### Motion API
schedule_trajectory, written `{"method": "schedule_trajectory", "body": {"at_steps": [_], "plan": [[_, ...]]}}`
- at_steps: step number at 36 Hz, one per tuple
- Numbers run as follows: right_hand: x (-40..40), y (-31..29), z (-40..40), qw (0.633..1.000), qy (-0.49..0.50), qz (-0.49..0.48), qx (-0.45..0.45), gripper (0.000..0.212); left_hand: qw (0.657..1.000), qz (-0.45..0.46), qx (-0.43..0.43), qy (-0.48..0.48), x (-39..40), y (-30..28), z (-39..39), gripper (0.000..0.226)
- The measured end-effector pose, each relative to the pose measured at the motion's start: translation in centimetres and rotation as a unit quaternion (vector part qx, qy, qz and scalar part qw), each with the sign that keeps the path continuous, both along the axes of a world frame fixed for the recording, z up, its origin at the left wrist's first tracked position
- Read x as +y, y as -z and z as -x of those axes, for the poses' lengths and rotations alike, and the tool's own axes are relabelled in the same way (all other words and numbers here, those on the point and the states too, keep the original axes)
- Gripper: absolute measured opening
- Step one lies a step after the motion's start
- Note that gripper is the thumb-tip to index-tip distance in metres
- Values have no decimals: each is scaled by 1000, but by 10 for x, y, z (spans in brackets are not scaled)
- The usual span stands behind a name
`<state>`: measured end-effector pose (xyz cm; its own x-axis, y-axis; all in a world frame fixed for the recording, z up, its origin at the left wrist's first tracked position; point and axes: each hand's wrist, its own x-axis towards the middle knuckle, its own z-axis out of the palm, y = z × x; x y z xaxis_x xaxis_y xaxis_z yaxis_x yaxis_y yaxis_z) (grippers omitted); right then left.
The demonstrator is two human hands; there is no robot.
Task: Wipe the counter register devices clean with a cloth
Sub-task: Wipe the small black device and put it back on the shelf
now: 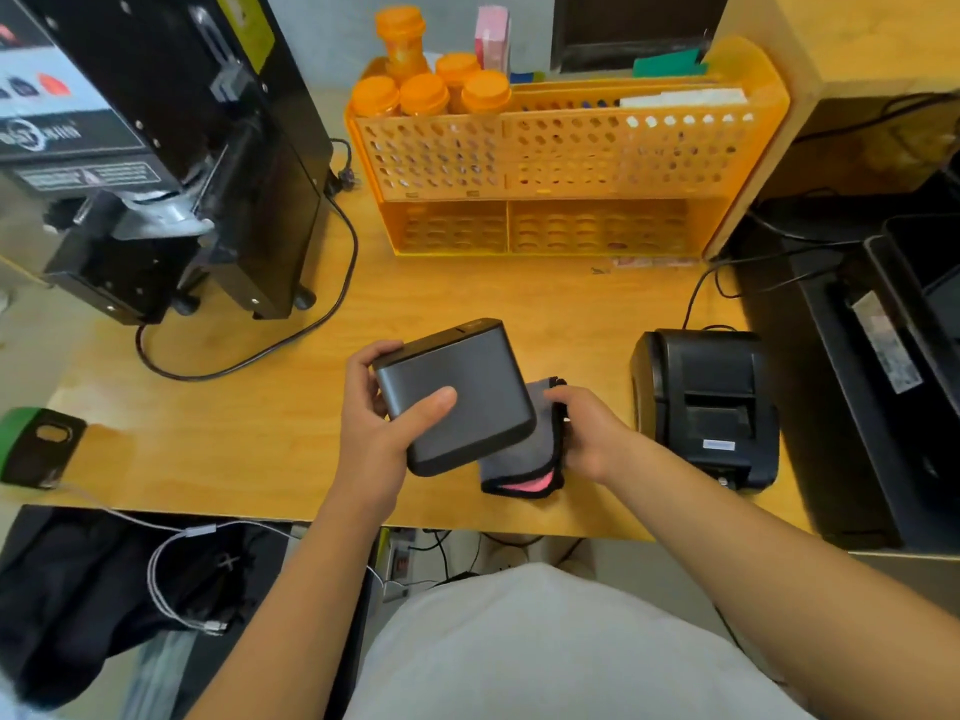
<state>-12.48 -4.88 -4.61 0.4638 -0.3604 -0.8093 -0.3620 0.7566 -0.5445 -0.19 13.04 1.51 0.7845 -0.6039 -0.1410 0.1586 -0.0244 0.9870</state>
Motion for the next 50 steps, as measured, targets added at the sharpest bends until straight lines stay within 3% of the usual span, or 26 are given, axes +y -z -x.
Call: {"method": "schedule_trajectory", "body": {"at_steps": [8, 11, 13, 17, 19, 25, 31, 36, 42, 44, 47, 50], "plan": [[-3, -12, 16, 986, -6, 159, 41, 18, 998, 7, 33, 55, 0, 4, -18, 68], [-5, -29, 24, 985, 12, 153, -73, 42, 994, 7, 57, 97, -5, 4, -24, 68], [-4, -43, 29, 980, -57, 128, -140, 59, 989, 5, 67, 135, -10, 5, -27, 67], [-1, -67, 32, 963, -158, 140, -165, 116, 974, 0, 69, 216, -28, 4, -29, 67], [-1, -75, 35, 964, -151, 150, -162, 129, 966, 5, 72, 248, -40, 5, -29, 66], [1, -84, 47, 966, -78, 186, -162, 90, 946, 28, 74, 315, -71, 3, -30, 68], [-9, -105, 67, 953, -16, 263, -149, 88, 916, 57, 60, 394, -115, -14, -23, 91], [-29, -119, 73, 931, 65, 331, -140, 83, 910, 54, 15, 411, -155, -35, -18, 96], [-77, -133, 76, 873, 195, 429, -126, 103, 931, 27, -114, 344, -207, -55, 1, 76], [-94, -138, 73, 851, 222, 460, -124, 102, 917, 19, -173, 359, -219, -57, 8, 87], [-123, -144, 70, 822, 252, 496, -126, 103, 884, -7, -259, 389, -242, -56, 20, 128], [-151, -154, 64, 800, 249, 535, -108, 113, 887, -13, -280, 367, -277, -65, 30, 149]]}}
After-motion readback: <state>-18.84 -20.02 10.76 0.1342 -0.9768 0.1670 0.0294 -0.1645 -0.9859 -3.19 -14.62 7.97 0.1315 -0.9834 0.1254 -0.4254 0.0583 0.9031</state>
